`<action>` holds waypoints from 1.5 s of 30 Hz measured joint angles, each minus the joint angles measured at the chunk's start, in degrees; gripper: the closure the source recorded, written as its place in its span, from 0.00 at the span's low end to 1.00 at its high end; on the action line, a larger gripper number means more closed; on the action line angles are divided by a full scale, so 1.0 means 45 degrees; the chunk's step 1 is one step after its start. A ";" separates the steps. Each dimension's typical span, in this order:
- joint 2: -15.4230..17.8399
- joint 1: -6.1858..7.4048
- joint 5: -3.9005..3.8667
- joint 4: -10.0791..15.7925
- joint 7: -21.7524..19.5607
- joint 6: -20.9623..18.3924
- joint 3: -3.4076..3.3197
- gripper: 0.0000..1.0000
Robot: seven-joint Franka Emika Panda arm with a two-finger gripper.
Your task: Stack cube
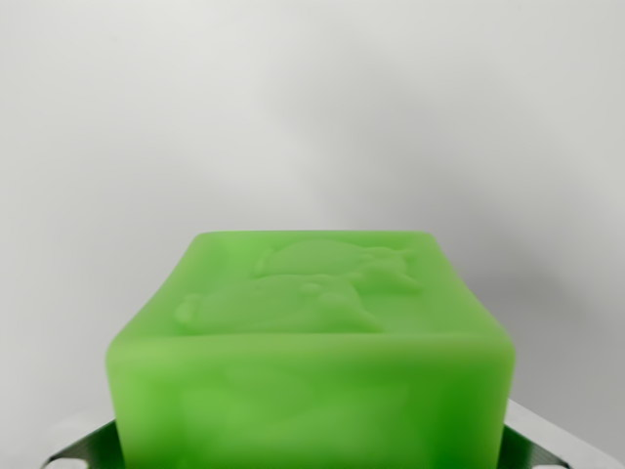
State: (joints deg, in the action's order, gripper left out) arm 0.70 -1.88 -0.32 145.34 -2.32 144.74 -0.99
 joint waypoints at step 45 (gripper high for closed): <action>0.1012 -0.1111 -0.0087 0.0116 0.2023 -0.0898 -0.1229 1.00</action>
State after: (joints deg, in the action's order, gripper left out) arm 5.26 -6.88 -0.71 145.87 6.78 140.70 -6.52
